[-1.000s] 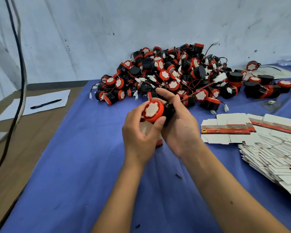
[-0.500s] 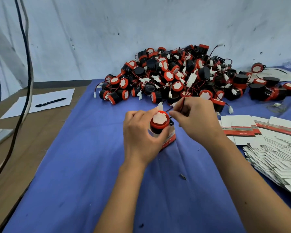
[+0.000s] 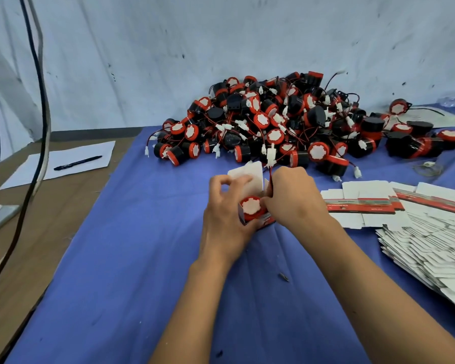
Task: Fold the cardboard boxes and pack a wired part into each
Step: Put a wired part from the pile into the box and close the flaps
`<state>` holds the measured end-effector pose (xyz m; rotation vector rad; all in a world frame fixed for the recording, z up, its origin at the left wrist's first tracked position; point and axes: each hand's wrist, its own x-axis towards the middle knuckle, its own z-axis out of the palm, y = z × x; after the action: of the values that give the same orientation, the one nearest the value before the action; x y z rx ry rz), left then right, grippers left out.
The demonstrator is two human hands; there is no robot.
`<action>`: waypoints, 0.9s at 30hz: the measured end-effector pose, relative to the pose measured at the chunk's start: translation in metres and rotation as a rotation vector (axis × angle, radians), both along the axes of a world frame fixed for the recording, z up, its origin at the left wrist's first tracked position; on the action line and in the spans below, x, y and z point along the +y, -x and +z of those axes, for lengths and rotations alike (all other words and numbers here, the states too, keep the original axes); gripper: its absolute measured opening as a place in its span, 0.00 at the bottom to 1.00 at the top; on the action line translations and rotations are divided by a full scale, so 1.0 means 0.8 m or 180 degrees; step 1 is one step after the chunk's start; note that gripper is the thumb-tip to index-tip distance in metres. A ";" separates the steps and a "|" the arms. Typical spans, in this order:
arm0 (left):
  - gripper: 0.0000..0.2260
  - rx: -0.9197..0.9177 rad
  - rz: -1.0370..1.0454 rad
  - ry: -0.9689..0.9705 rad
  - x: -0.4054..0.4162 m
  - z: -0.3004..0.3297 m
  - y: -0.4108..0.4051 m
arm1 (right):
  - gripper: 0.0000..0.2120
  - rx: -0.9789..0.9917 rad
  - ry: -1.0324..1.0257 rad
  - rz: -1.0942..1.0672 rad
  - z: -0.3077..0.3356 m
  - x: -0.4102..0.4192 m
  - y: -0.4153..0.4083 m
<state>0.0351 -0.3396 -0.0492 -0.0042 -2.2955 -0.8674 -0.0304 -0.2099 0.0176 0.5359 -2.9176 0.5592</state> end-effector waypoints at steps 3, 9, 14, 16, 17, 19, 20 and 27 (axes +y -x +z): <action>0.53 -0.0079 0.0047 -0.0373 -0.002 -0.005 0.004 | 0.16 0.0075 -0.0107 -0.0069 -0.005 -0.003 0.000; 0.55 -0.1044 0.0065 -0.0822 -0.009 -0.019 0.012 | 0.09 0.0418 -0.0335 -0.0294 -0.004 -0.013 -0.014; 0.50 -0.0980 0.0076 -0.0686 -0.022 -0.019 0.012 | 0.10 0.0641 -0.0436 -0.0171 -0.006 -0.014 -0.020; 0.48 -0.0634 0.0381 -0.0208 -0.024 -0.018 0.008 | 0.13 0.0903 -0.0480 -0.0189 -0.011 -0.014 -0.019; 0.45 -0.0347 0.0542 0.0052 -0.020 -0.014 0.005 | 0.13 0.0886 -0.0414 -0.0170 -0.013 -0.014 -0.017; 0.33 0.0348 0.0631 0.0415 0.000 -0.002 0.000 | 0.08 0.0561 -0.0094 -0.0092 -0.012 -0.015 -0.012; 0.26 0.0618 0.0553 0.0475 0.015 0.003 -0.001 | 0.06 0.0412 -0.0007 -0.0049 -0.012 -0.016 -0.009; 0.07 -0.0772 0.0753 0.0738 0.063 0.002 -0.003 | 0.09 0.0191 0.0266 -0.0017 -0.016 -0.007 0.008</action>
<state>0.0372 -0.2891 -0.0476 0.2788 -2.5461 -0.5004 -0.0370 -0.2156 0.0049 0.5247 -2.8242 0.6496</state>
